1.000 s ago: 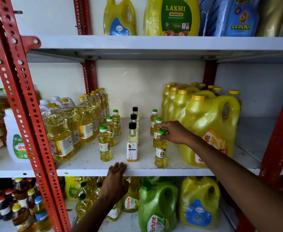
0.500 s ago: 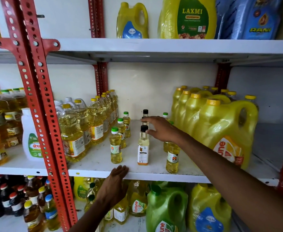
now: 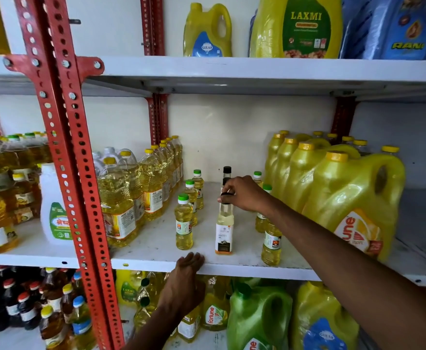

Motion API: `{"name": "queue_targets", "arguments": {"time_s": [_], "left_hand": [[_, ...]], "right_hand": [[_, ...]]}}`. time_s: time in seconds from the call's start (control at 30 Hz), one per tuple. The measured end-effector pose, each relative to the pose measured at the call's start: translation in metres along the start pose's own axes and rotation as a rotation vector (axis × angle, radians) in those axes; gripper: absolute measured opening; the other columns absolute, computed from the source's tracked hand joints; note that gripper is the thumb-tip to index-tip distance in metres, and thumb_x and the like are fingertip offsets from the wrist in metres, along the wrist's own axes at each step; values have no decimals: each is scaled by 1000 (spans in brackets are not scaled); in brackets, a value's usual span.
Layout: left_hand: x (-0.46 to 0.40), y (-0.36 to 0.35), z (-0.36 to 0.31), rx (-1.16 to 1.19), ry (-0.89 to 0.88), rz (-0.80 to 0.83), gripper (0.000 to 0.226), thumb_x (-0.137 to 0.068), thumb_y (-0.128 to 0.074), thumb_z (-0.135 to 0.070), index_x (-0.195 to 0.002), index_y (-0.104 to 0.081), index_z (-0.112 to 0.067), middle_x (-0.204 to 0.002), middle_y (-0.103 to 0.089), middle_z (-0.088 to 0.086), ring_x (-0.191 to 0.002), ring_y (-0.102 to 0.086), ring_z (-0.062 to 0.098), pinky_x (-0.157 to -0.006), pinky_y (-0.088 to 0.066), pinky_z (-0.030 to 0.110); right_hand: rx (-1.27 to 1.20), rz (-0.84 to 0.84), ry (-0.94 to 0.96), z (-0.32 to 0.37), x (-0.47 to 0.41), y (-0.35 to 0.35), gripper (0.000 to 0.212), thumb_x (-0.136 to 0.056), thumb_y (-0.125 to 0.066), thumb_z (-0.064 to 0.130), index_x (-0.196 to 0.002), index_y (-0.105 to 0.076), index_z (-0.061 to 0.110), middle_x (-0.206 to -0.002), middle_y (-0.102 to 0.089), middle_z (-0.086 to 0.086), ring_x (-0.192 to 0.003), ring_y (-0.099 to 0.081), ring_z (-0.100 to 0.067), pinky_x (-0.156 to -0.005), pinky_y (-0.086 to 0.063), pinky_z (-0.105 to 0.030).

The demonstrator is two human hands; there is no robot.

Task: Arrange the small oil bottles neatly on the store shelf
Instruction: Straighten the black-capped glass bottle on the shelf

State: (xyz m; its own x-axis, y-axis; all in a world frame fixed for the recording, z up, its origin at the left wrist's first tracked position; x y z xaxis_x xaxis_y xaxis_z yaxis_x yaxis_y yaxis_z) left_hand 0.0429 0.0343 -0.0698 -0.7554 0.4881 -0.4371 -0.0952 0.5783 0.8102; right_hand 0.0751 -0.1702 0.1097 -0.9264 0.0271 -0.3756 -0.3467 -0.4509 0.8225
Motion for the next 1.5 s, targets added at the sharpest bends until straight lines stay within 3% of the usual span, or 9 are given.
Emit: {"name": "queue_targets", "arguments": {"time_s": [0.13,0.27,0.53,1.07,1.33,1.5], "left_hand": [[0,-1,0,4,13,5,63,-84,-56,-19,-143,-32,-17,-153,-34,1,-144,-20,16,-111,-10,23],[-1,-2,1,18,31,15,65,-83,-57,-19,-143,-33,-18,-153,-35,2,-144,-21,16,-113,-13,26],[1,0,-2,2,18,13,64,-84,-56,-18,-143,-32,-16,-153,-33,3,-144,-20,17,-113,-11,25],[0,-3,-1,-7,46,28,66,-82,-60,-20,-142,-34,-15,-152,-37,5,-143,-25,20,-112,-16,27],[-1,-2,-3,-27,52,49,64,-86,-58,-20,-144,-30,-16,-154,-33,4,-144,-21,19,-118,-18,34],[0,-1,-3,-23,16,39,64,-87,-58,-20,-144,-29,-14,-154,-31,6,-145,-18,19,-115,-9,28]], "right_hand": [[17,8,-10,2,2,-3,40,-71,-78,38,-102,-71,14,-106,-71,-15,-96,-65,-24,-78,-49,-27],[23,92,5,5,5,-4,42,-74,-79,25,-113,-67,14,-116,-66,-15,-109,-59,-28,-89,-46,-30],[33,101,-9,4,12,0,38,-71,-80,25,-106,-70,14,-111,-68,-15,-99,-64,-25,-78,-46,-27],[50,116,28,5,22,4,33,-71,-80,24,-101,-70,18,-106,-70,-13,-98,-64,-23,-87,-53,-36],[51,119,20,5,23,5,33,-72,-80,21,-103,-71,15,-106,-71,-11,-99,-64,-22,-79,-45,-26],[60,126,16,6,24,5,35,-72,-79,23,-105,-69,16,-109,-70,-13,-106,-61,-24,-84,-49,-31]]}}
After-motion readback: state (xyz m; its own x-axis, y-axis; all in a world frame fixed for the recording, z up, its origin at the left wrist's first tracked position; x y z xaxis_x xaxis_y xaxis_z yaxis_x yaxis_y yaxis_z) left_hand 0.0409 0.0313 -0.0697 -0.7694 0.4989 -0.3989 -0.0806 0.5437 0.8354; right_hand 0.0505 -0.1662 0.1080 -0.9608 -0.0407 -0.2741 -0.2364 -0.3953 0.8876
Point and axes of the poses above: each hand's wrist, its own x-axis away from the middle knuckle, its own y-axis out of the back of the hand, z = x × y, the point moved 1 cm from there along -x, towards the middle knuckle
